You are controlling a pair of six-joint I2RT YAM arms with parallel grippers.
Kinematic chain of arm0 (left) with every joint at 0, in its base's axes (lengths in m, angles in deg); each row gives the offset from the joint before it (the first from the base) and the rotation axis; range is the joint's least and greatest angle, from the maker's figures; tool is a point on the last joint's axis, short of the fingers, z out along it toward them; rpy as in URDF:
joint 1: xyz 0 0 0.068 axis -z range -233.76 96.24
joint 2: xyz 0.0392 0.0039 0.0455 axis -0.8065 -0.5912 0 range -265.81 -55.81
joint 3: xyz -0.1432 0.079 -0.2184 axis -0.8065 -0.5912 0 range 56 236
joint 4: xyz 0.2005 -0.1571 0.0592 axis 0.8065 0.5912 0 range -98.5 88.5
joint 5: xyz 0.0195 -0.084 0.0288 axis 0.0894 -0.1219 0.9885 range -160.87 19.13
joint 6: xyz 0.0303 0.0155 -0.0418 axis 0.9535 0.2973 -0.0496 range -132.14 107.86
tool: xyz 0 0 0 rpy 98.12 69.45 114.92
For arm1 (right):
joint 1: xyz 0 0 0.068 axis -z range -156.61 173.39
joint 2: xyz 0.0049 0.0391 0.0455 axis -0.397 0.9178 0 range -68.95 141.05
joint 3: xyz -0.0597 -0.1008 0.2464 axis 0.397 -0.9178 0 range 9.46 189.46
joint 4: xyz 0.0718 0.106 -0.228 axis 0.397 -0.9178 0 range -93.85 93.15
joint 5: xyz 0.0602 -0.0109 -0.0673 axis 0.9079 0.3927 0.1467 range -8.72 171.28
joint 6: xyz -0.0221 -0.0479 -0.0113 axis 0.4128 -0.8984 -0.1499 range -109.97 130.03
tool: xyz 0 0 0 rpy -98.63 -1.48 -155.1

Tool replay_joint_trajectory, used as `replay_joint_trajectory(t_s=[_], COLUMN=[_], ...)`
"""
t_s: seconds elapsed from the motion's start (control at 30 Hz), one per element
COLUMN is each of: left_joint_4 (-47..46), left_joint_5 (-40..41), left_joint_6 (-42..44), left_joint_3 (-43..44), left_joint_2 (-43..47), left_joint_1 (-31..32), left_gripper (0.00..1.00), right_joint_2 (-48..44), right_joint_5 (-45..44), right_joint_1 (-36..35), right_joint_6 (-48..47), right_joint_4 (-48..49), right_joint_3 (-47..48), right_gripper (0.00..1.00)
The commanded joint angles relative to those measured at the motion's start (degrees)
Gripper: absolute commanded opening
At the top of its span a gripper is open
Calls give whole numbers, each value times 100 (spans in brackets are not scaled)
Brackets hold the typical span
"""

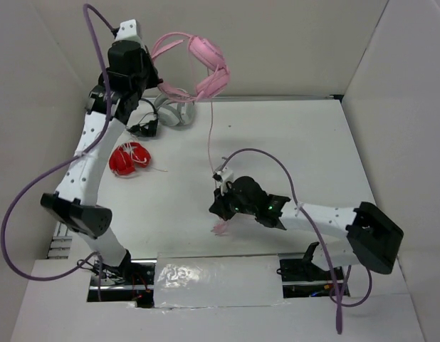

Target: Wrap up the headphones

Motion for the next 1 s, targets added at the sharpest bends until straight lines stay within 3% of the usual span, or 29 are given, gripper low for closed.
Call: replay_joint_trajectory(t_s=[0.0,0.33,0.57,0.63,0.77,0.87,0.97], left_joint_4=[299,1874,2043,1763,298,-642,-980], left_joint_5=[551,296,270,454,947,614,603], left_joint_6=[-960,-2471,-2710,-2456,-1430,-596,-162], left_joint_3=[313,928,613,115,-1065,-1917,-2472], left_joint_2=[-425,-1578,-1938,-1773,-1228,-780,-568], left_joint_1=[-415,-1224,-1338,-1190,-532,-206,154], left_gripper=[0,0,0,0,0,0,0], right_joint_2=[-577,-938,-1755,-2036,-2230,-2161,-2003], right_joint_5=[-1879,-1583,-1581,-2237,-3767,-4753,-5124], right_joint_1=[-391,-1482,-1631,-1631,-1631,-1596,-1465], right_joint_6=[152,-628,-1104,-1174,-1403,-1903,-2325], right_joint_4=[-1417,-2502,-2670,-2739,-2776,-2529,-2450], right_joint_3=[153,1006,1218,1270,1446,1543,1788], right_gripper=[0,0,0,0,0,0,0])
